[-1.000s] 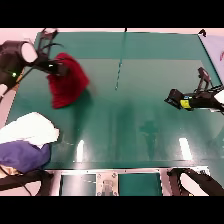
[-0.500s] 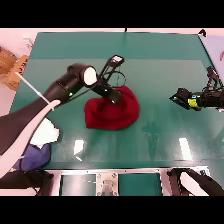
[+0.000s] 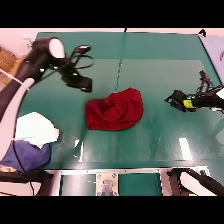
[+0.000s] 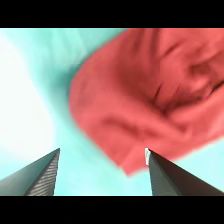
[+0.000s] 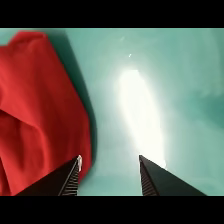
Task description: Fold the shirts.
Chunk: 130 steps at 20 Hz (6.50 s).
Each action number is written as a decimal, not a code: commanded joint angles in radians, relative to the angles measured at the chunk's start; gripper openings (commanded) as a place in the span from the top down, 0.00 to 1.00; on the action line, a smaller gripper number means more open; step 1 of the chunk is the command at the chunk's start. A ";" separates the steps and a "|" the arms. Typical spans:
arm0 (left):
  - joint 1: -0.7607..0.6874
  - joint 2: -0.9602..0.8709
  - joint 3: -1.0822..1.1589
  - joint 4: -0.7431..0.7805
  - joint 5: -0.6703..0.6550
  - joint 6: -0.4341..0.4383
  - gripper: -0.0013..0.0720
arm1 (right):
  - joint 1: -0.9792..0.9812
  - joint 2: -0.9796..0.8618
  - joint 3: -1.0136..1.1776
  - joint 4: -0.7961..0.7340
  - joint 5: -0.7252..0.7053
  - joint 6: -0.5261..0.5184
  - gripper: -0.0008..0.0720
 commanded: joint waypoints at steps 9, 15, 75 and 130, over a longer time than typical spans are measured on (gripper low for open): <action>0.089 0.005 -0.612 -0.383 0.202 0.008 0.14 | 0.053 -0.482 0.250 0.257 -0.015 -0.243 0.31; 0.089 -0.006 -0.740 -0.549 0.438 0.059 0.14 | 0.179 -0.674 0.442 0.290 0.000 -0.243 0.31; 0.067 -0.137 -0.114 -0.236 0.021 -0.062 0.10 | -0.333 0.002 -0.148 0.305 0.034 -0.409 0.53; 0.108 0.593 0.404 -0.113 0.457 0.144 0.94 | -0.391 0.467 0.732 0.334 0.021 -0.261 0.97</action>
